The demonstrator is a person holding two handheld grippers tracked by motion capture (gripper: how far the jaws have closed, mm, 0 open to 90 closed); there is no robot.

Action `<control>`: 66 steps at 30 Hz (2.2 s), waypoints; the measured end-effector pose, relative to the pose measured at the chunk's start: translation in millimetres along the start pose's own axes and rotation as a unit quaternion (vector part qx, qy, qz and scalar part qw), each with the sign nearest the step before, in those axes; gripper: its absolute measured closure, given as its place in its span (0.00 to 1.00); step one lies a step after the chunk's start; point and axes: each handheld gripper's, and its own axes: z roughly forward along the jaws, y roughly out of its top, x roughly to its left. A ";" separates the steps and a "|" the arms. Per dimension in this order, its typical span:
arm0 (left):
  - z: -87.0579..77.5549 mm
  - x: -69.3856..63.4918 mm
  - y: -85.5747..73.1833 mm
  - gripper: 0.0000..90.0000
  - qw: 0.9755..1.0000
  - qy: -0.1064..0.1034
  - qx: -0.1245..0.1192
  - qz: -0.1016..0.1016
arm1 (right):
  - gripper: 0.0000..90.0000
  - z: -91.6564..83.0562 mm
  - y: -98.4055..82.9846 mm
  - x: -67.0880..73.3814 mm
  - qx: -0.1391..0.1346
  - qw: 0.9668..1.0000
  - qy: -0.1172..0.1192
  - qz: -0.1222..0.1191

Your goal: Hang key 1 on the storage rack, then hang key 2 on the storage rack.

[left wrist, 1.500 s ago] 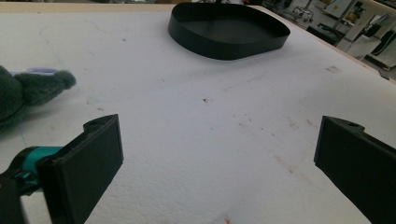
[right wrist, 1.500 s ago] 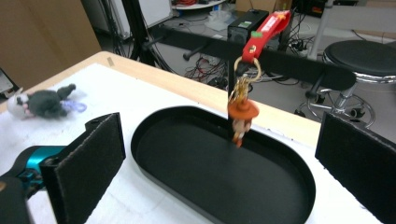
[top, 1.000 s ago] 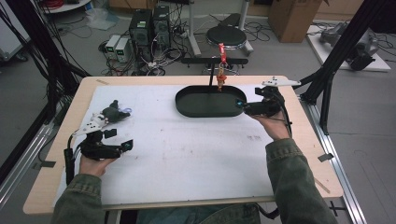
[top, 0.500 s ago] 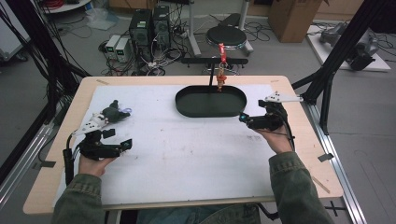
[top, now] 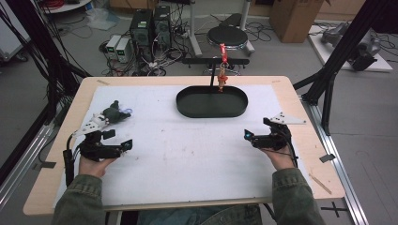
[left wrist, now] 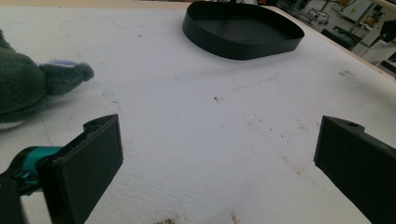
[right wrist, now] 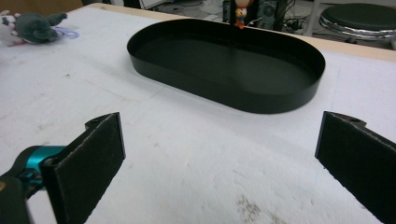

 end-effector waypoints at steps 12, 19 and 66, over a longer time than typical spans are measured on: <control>-2.5 4.9 4.9 0.02 1.000 0.025 0.005 0.010 | 0.00 -18.2 -18.2 -4.1 -0.019 1.000 -0.019 0.011; -9.7 3.7 18.0 0.02 0.997 0.058 -0.005 0.041 | 0.00 -25.3 -20.3 -6.8 -0.039 0.999 -0.024 0.030; 22.6 134.0 89.2 0.02 0.977 0.126 0.167 0.037 | 0.00 -18.9 -23.0 -6.0 -0.018 0.998 -0.053 0.003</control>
